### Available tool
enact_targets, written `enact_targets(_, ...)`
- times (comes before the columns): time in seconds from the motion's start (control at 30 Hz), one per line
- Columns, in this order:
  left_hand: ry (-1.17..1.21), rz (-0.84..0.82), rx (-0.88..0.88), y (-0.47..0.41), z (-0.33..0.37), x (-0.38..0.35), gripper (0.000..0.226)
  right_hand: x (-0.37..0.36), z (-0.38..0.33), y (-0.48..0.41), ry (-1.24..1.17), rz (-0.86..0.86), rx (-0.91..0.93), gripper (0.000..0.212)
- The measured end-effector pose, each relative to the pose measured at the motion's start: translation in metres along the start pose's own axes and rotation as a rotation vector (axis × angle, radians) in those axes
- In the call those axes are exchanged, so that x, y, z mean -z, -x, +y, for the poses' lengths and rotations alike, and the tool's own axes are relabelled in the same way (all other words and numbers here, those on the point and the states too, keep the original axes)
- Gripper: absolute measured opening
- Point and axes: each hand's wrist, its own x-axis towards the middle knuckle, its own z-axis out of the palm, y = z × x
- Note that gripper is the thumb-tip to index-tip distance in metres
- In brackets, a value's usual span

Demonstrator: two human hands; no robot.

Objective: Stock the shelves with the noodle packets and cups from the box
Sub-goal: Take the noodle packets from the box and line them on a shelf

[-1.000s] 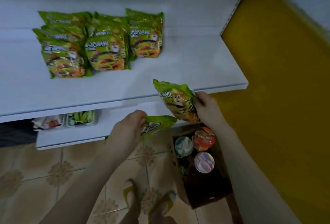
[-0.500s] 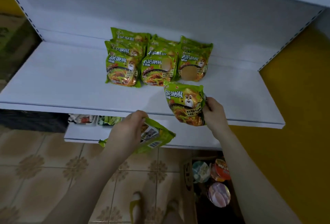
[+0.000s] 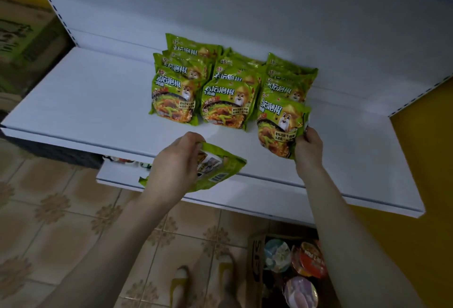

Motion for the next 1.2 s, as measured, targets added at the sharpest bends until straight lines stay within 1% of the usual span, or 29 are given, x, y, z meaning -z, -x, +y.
enact_targets(0.13,-0.023,0.037,0.043,-0.02,0.011,-0.02,0.037,0.004,0.003,-0.055,-0.032,-0.055,-0.017,0.03)
enact_targets(0.23,-0.024,0.052,0.073,-0.032,0.02,-0.033,0.025,0.002,0.01,-0.092,-0.019,-0.157,-0.042,0.027)
enact_targets(0.3,-0.026,0.057,0.087,-0.037,0.024,-0.04,0.021,0.0,0.019,-0.108,0.001,-0.231,-0.055,0.027)
enact_targets(0.4,-0.043,0.063,0.114,-0.04,0.028,-0.049,0.022,-0.001,0.032,-0.115,0.067,-0.289,-0.071,0.028)
enact_targets(0.47,-0.06,0.065,0.121,-0.041,0.03,-0.052,0.022,0.002,0.039,-0.117,0.117,-0.278,-0.045,0.027)
enact_targets(0.5,-0.065,0.069,0.12,-0.042,0.031,-0.054,0.022,0.005,0.041,-0.118,0.193,-0.249,-0.009,0.028)
enact_targets(0.57,-0.067,0.08,0.117,-0.043,0.032,-0.056,0.02,0.012,0.044,-0.121,0.426,-0.174,0.059,0.029)
enact_targets(0.6,-0.07,0.081,0.119,-0.044,0.033,-0.058,0.02,0.016,0.045,-0.123,0.502,-0.152,0.067,0.029)
enact_targets(0.63,-0.075,0.083,0.123,-0.043,0.033,-0.059,0.019,0.017,0.045,-0.123,0.517,-0.146,0.052,0.027)
enact_targets(0.67,-0.075,0.085,0.127,-0.043,0.033,-0.06,0.019,0.019,0.046,-0.124,0.475,-0.158,0.014,0.025)
enact_targets(0.77,-0.071,0.082,0.144,-0.043,0.034,-0.065,0.019,0.024,0.043,-0.123,0.117,-0.24,-0.238,0.022)
enact_targets(0.8,-0.07,0.079,0.152,-0.042,0.034,-0.066,0.02,0.026,0.041,-0.122,0.041,-0.283,-0.289,0.023)
enact_targets(0.87,-0.064,0.074,0.164,-0.042,0.033,-0.068,0.021,0.027,0.043,-0.12,0.078,-0.357,-0.254,0.023)
enact_targets(0.9,-0.063,0.071,0.169,-0.042,0.033,-0.068,0.021,0.026,0.044,-0.119,0.134,-0.35,-0.204,0.019)
enact_targets(0.93,-0.065,0.065,0.174,-0.042,0.032,-0.069,0.021,0.024,0.046,-0.12,0.174,-0.304,-0.157,0.016)
enact_targets(1.0,-0.073,0.059,0.179,-0.043,0.032,-0.069,0.022,0.018,0.049,-0.126,0.21,-0.188,-0.1,0.018)
enact_targets(1.07,-0.082,0.061,0.184,-0.044,0.032,-0.069,0.022,0.011,0.049,-0.132,0.186,-0.156,-0.096,0.017)
enact_targets(1.2,-0.096,0.071,0.206,-0.045,0.031,-0.068,0.023,-0.006,0.044,-0.142,0.166,-0.199,-0.11,0.017)
